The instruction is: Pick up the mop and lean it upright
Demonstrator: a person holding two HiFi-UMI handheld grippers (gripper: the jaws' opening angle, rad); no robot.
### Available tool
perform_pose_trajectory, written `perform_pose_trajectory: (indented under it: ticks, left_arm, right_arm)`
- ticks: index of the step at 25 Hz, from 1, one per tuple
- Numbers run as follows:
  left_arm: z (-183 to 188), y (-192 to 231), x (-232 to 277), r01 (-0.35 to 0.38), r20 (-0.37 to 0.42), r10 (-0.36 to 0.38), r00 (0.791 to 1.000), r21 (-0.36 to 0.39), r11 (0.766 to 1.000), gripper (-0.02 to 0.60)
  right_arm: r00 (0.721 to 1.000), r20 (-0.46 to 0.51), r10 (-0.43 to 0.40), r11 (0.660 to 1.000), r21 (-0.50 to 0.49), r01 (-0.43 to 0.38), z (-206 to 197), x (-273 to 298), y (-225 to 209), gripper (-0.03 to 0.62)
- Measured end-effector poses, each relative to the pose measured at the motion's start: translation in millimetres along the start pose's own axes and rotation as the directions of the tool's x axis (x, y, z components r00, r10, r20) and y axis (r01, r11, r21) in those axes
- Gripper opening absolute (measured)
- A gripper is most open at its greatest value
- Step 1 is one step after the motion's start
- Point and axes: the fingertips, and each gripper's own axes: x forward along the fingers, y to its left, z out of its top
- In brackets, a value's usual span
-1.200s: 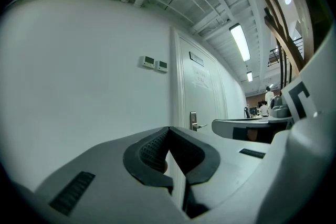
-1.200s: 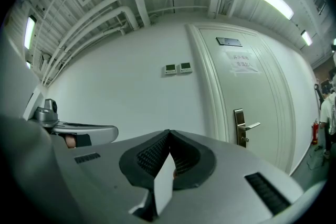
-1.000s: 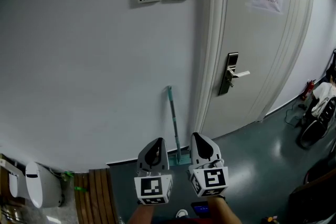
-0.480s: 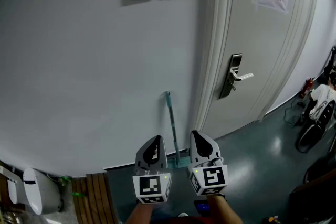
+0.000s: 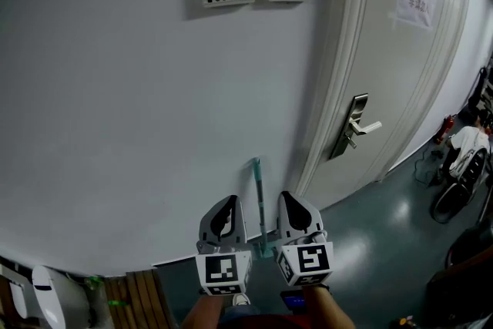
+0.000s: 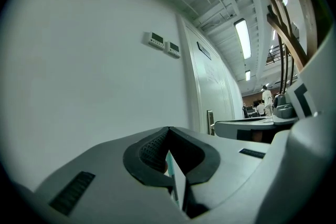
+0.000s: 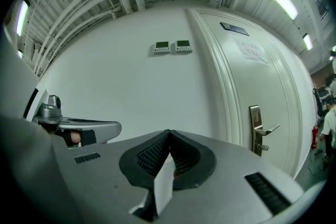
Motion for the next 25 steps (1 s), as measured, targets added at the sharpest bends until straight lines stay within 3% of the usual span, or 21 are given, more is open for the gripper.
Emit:
perform_pose_trajectory:
  ticks: [8,25]
  left_arm:
    - [0.9,21.2,34.4,0.048,0.03,-0.048,0.998,0.003,0.999,0.014]
    - [-8.6,20.3,70.3,-0.012,0.02,0.012,1.0,-0.002,1.0,0.014]
  right_arm:
    - [0.999,0.005,-0.043,0.999,-0.005,0.043,-7.6,39.6,2.2,0.015]
    - [1.0,-0.025,-0.006,1.0,-0.003,0.006,-21.5,68.0,-31.6,0.015]
